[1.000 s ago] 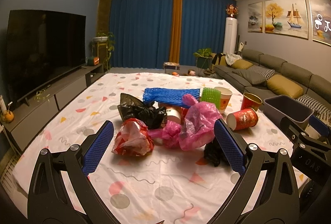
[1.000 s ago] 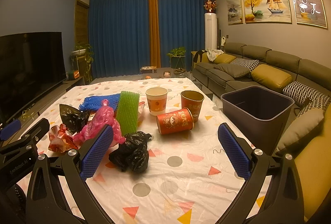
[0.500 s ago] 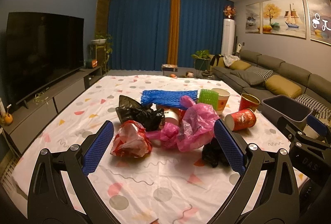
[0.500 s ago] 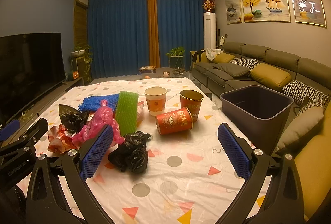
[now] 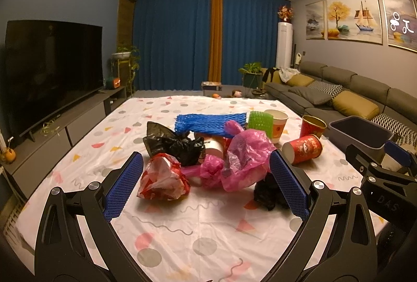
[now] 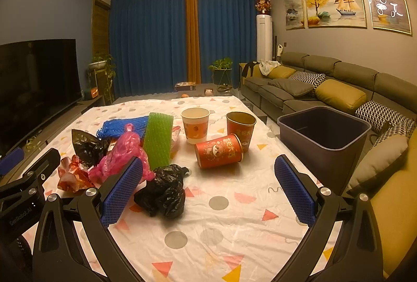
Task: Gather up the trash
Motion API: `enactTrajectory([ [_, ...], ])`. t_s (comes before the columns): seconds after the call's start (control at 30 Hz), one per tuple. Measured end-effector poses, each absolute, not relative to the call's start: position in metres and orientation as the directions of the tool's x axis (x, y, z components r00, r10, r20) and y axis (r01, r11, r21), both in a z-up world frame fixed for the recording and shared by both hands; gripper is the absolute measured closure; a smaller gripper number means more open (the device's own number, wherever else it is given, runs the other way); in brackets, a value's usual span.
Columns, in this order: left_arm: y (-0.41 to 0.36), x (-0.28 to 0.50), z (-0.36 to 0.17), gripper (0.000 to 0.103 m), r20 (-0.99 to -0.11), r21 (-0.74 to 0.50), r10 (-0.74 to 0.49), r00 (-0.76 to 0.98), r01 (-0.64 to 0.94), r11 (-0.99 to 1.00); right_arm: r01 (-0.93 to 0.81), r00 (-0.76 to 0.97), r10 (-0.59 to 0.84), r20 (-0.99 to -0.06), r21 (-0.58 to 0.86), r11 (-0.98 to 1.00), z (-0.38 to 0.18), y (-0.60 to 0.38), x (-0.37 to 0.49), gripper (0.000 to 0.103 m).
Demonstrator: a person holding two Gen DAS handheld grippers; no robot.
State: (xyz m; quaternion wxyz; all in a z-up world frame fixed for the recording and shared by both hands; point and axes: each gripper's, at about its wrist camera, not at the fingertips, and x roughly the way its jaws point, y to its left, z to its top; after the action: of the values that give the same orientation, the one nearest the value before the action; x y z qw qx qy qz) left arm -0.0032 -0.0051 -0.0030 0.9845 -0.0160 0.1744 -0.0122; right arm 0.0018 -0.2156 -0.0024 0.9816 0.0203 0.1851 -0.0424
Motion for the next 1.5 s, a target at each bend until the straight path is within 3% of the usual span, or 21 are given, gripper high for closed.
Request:
enactTrajectory([
  [0.63,-0.002,-0.001,-0.007,0.007,-0.346,-0.051,-0.042,0.937,0.026,0.998,0.078,0.924,-0.066,-0.377,0.016,0.997,-0.006,-0.214,0.007,0.006],
  [0.93,0.031,0.005,-0.027,0.02,-0.374,-0.077,-0.033,0.927,0.004,0.997,0.023,0.906,0.004,-0.423,0.058,0.998,-0.019,-0.21,0.024,0.014],
  [1.0,0.038,0.008,-0.03,0.021,-0.383,-0.08,-0.019,0.924,-0.013,0.997,0.002,0.901,0.023,-0.432,0.057,0.998,-0.022,-0.204,0.029,0.026],
  [1.1,0.049,0.013,-0.033,0.024,-0.393,-0.09,0.0,0.92,-0.038,0.995,-0.036,0.894,0.055,-0.445,0.051,0.998,-0.025,-0.191,0.039,0.03],
  [1.5,0.064,0.043,-0.04,0.025,-0.41,-0.082,-0.008,0.912,-0.028,0.996,-0.149,0.855,0.155,-0.496,0.052,0.987,-0.03,-0.142,0.103,0.043],
])
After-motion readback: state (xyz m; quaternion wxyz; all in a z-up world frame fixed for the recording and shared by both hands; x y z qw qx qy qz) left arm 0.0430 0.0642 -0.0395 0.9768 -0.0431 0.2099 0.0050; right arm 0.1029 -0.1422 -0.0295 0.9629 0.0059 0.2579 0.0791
